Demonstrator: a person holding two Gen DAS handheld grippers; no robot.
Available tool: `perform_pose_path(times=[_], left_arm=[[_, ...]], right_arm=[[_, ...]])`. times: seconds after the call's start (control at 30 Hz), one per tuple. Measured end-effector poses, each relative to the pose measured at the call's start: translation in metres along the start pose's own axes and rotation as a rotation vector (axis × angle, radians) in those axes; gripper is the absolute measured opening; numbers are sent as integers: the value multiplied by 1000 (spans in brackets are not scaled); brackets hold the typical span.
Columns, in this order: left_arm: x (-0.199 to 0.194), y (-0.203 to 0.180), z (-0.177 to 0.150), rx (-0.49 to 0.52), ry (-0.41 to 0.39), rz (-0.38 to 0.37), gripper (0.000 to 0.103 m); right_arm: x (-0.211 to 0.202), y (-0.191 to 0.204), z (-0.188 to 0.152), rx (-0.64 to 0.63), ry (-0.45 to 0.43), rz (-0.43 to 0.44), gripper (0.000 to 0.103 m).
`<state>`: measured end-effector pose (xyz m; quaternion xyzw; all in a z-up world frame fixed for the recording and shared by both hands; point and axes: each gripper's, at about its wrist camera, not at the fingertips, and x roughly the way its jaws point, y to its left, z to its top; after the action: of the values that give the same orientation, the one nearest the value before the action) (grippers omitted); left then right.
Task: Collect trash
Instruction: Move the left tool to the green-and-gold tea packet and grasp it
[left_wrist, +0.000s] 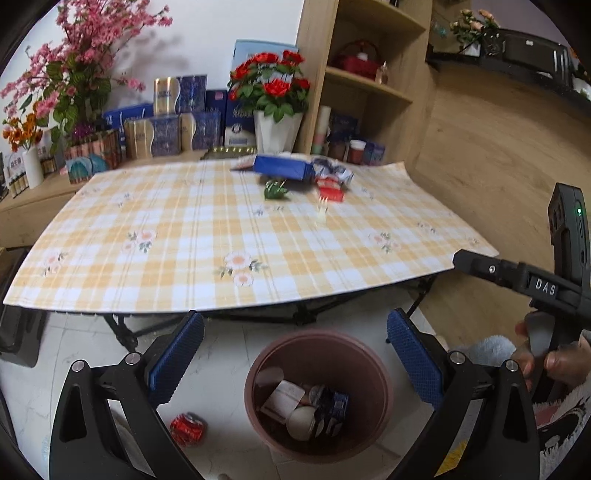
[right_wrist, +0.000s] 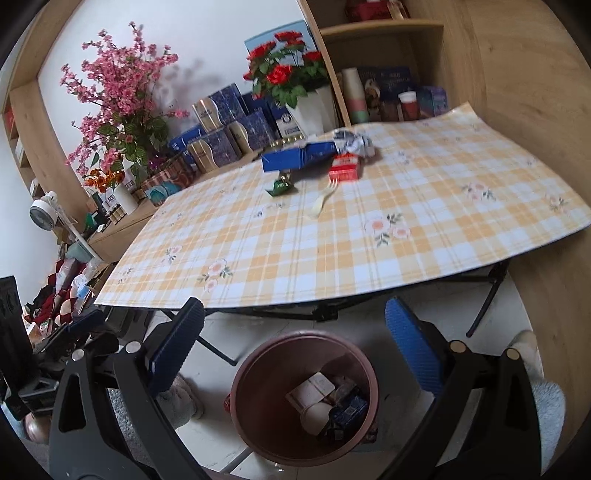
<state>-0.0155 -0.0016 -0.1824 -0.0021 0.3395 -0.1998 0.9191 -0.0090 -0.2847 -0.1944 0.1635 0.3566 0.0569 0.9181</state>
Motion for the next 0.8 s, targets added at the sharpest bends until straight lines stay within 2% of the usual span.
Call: perform_pose_path(times=[0.2,0.33,0.63,0.8], left_arm=[[23,20,7,-44,46,0,97],[45,28,24,-55,65,-26,97],[115,34,90,-12,85,-38,97],[173,35,134,-15,107,-47,97]], right_arm=[[17,-11,12,19,29,-52,97],[33,-24,30,38,54,-146,97],[67,-53,76,16,6,-145,97],[97,-55,104,-39,62,-129,97]])
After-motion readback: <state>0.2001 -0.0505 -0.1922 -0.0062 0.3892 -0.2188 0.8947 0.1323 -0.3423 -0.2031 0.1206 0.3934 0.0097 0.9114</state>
